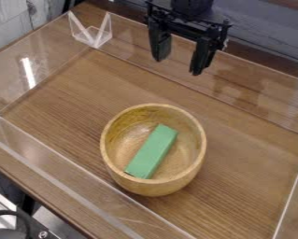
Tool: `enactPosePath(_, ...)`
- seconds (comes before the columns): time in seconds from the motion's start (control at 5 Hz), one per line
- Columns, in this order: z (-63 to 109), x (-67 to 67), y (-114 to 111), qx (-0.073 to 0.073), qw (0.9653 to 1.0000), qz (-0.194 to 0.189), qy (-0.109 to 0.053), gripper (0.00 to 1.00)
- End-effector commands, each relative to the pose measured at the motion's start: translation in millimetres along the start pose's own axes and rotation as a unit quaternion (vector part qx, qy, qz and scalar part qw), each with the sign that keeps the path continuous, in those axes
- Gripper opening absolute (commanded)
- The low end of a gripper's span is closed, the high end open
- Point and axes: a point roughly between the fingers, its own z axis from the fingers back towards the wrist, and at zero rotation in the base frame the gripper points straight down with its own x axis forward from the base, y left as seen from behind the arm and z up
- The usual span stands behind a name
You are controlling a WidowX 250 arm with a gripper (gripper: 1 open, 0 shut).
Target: Remove the green block from inside the brown bowl and put it on the table
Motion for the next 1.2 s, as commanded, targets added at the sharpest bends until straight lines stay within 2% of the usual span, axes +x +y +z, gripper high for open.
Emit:
enactPosePath(0.0, -10.5, -19.0, -1.3, -0.001, 1.0000, -0.002, 0.002, 1.00)
enactPosePath(0.2, -27.4, -54.3, -10.1, -0.001, 1.0000, -0.006, 0.005, 1.00)
enactPosePath(0.4, -38.2, -66.0, -14.9, -0.003, 0.9998, -0.010, -0.014, 1.00)
enactPosePath(0.6, -50.4, -70.7, -19.1, -0.005, 0.9995, -0.020, -0.025, 1.00)
enactPosePath(0.8, -55.8, -74.9, -25.1, -0.005, 0.9987, -0.029, -0.042, 1.00)
enactPosePath(1.0, -58.7, -73.8, -24.4, -0.007, 0.9985, -0.031, -0.046, 1.00)
